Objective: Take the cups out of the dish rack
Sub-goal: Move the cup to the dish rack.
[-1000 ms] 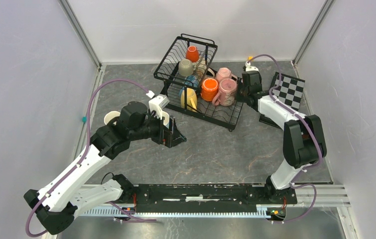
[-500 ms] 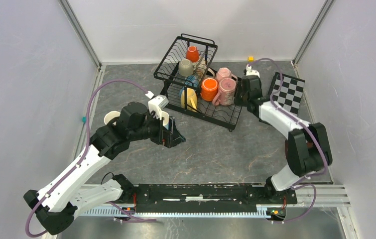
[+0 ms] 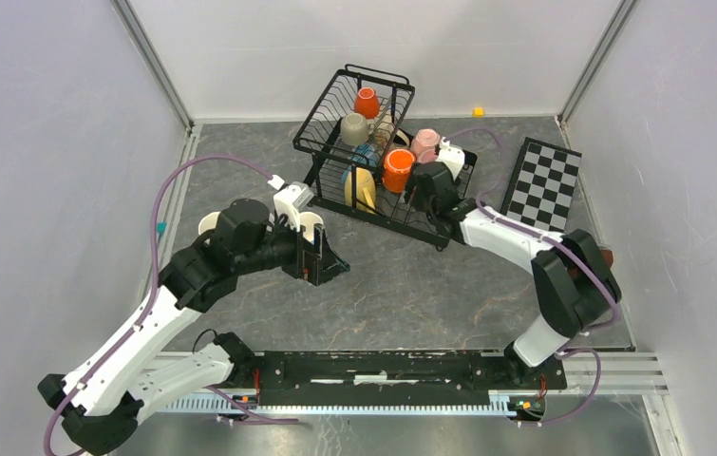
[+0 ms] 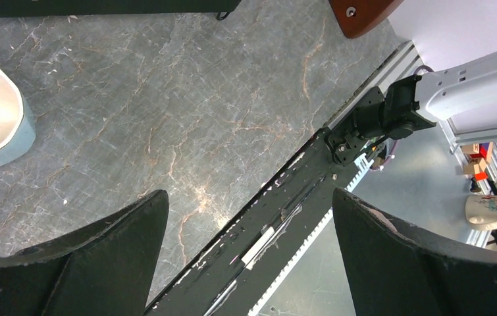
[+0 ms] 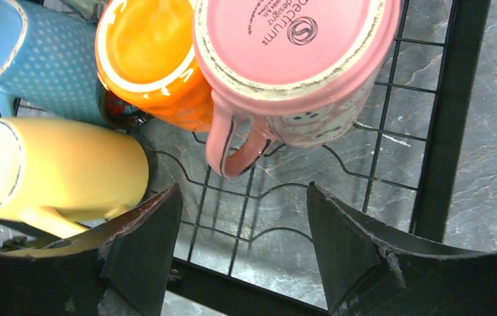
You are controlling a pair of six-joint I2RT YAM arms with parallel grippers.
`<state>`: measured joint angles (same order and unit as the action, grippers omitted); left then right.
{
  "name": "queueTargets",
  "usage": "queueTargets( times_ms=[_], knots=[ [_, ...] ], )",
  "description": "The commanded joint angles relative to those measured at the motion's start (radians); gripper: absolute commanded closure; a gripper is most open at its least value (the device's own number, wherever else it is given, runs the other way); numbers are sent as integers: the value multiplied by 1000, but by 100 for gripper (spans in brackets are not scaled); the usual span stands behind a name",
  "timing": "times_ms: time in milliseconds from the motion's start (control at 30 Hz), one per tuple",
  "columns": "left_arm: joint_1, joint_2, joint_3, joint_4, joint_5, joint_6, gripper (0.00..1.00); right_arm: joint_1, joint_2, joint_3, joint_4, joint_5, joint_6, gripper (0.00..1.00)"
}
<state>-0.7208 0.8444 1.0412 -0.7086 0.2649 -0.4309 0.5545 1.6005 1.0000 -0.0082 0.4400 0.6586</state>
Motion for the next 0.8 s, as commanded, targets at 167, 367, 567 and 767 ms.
queueTargets(
  times_ms=[167,367,567,767],
  knots=[
    [-5,-15,19,14,47,21,0,29,119,144,11,200,158,24],
    [-5,-3,29,13,70,33,0,32,189,205,-41,215,206,24],
    [-5,-3,39,-1,74,44,0,31,216,214,-61,230,223,25],
    [-5,-11,34,-4,76,46,0,19,179,154,-76,248,202,26]
  ],
)
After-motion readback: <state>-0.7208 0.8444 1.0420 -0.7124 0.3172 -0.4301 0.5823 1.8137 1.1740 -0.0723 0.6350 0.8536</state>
